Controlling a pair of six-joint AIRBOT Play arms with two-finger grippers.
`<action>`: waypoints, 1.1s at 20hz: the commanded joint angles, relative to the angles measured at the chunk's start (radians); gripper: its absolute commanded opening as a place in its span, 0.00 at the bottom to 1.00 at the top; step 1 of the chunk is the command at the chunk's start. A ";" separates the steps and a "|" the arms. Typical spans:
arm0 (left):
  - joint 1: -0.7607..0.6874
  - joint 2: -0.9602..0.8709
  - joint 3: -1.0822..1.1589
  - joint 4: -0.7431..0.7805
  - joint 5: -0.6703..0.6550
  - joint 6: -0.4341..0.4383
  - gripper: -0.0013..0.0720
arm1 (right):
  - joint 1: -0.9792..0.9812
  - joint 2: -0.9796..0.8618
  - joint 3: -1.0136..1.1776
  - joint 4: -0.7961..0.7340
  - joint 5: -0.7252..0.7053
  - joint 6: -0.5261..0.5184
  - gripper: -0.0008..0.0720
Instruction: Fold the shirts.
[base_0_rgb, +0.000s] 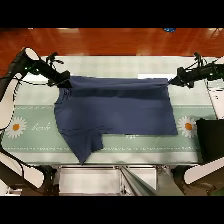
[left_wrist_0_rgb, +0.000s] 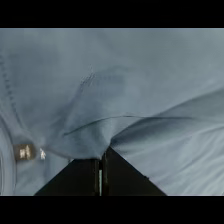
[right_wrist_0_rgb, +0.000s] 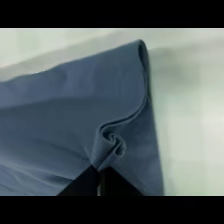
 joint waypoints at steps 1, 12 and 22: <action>0.003 0.001 -0.040 0.014 -0.090 0.029 0.04 | 0.003 0.000 -0.027 -0.043 0.019 0.002 0.05; 0.015 0.001 -0.039 0.014 -0.154 0.055 0.04 | 0.011 0.000 -0.027 -0.099 0.074 0.014 0.05; 0.097 0.268 -0.111 0.100 -0.160 0.018 0.70 | -0.074 0.205 -0.054 -0.195 0.142 0.108 0.57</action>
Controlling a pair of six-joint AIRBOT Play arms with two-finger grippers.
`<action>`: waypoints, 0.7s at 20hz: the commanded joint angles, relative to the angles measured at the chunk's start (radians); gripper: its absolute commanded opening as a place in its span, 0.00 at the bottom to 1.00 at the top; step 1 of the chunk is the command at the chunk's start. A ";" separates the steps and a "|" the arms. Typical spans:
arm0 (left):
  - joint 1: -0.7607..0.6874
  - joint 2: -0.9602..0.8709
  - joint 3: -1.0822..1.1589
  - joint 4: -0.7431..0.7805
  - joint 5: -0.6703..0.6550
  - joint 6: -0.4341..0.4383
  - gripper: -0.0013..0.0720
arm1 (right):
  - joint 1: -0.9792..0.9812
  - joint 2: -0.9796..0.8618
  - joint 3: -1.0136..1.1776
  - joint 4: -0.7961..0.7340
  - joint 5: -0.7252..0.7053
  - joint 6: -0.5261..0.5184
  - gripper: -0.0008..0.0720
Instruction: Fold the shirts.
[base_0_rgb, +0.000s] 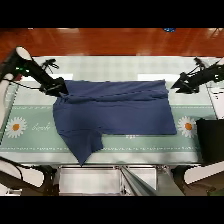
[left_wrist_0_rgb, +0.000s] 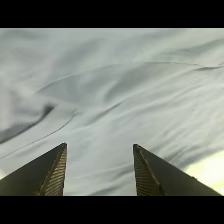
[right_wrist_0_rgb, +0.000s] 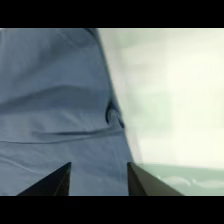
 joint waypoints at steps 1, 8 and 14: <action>0.077 0.198 -0.131 0.039 0.101 -0.011 0.70 | -0.076 0.157 -0.071 -0.047 -0.028 0.021 0.57; 0.425 0.709 -1.026 -0.257 0.297 0.050 0.70 | -0.195 0.557 -0.737 0.240 -0.263 -0.229 0.57; 0.462 0.777 -1.188 -0.249 0.239 0.079 0.70 | -0.195 0.669 -0.857 0.325 -0.257 -0.273 0.57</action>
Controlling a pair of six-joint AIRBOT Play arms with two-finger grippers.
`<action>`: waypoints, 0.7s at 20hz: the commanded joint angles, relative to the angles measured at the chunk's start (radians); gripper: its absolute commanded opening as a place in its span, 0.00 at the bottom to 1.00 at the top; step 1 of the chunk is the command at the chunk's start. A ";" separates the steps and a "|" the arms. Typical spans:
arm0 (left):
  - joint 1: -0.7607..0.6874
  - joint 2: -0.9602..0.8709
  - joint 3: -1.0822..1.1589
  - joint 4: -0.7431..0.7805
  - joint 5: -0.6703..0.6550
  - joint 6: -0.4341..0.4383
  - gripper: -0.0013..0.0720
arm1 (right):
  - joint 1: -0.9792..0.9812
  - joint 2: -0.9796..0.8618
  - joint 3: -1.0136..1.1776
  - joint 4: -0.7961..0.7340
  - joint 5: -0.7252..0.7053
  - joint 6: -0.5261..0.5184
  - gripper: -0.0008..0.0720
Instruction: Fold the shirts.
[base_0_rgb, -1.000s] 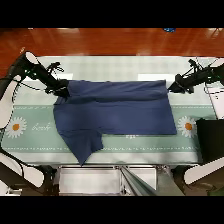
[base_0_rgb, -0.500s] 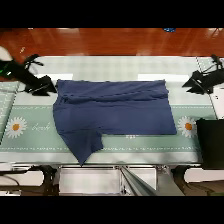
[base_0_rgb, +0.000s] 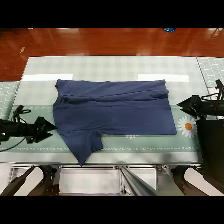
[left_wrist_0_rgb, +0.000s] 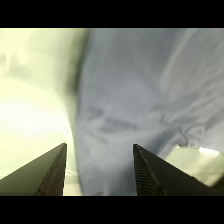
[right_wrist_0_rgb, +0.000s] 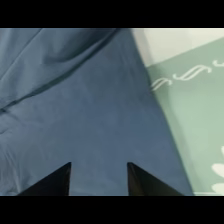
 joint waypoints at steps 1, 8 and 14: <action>0.011 0.036 -0.096 -0.021 0.003 0.014 0.70 | -0.005 0.055 -0.058 0.068 0.000 -0.033 0.57; -0.183 -0.023 -0.174 -0.112 0.161 0.015 0.70 | -0.154 0.056 -0.037 0.073 0.034 0.047 0.58; -0.381 -0.110 -0.174 -0.241 0.299 0.062 0.03 | -0.323 0.056 -0.054 -0.158 0.122 0.139 0.58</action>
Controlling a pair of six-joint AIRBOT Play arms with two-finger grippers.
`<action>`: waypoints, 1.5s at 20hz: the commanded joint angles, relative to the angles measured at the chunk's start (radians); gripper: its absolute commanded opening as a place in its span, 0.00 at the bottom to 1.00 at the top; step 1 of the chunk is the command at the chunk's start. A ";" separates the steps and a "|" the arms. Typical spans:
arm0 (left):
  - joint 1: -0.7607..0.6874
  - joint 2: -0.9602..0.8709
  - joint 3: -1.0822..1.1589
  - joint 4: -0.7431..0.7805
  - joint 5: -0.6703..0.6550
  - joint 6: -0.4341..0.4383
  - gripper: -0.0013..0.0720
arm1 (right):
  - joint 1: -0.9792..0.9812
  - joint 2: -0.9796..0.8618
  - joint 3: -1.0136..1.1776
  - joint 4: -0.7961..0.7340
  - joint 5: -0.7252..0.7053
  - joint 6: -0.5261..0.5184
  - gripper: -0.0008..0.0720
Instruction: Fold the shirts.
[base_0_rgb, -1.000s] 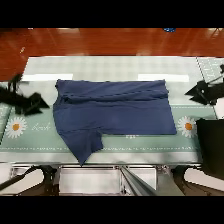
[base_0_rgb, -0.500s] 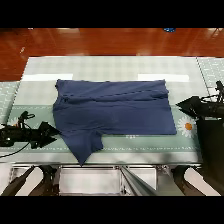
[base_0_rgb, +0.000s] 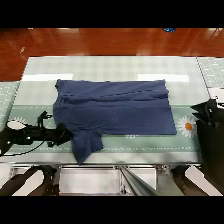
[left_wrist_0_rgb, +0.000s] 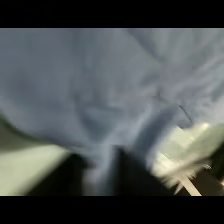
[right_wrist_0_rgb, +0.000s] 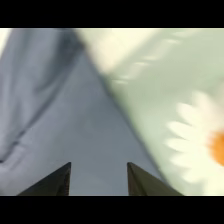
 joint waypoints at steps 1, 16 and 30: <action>-0.069 -0.026 0.001 -0.075 0.074 0.049 0.04 | -0.056 0.001 -0.033 -0.194 0.040 0.085 0.58; -0.067 -0.026 0.003 -0.074 0.071 0.048 0.04 | 0.233 -0.216 -0.132 -0.101 -0.081 0.041 0.58; 0.037 -0.124 0.395 -0.074 0.029 0.141 0.04 | 0.382 -0.285 0.243 0.020 -0.065 -0.032 0.05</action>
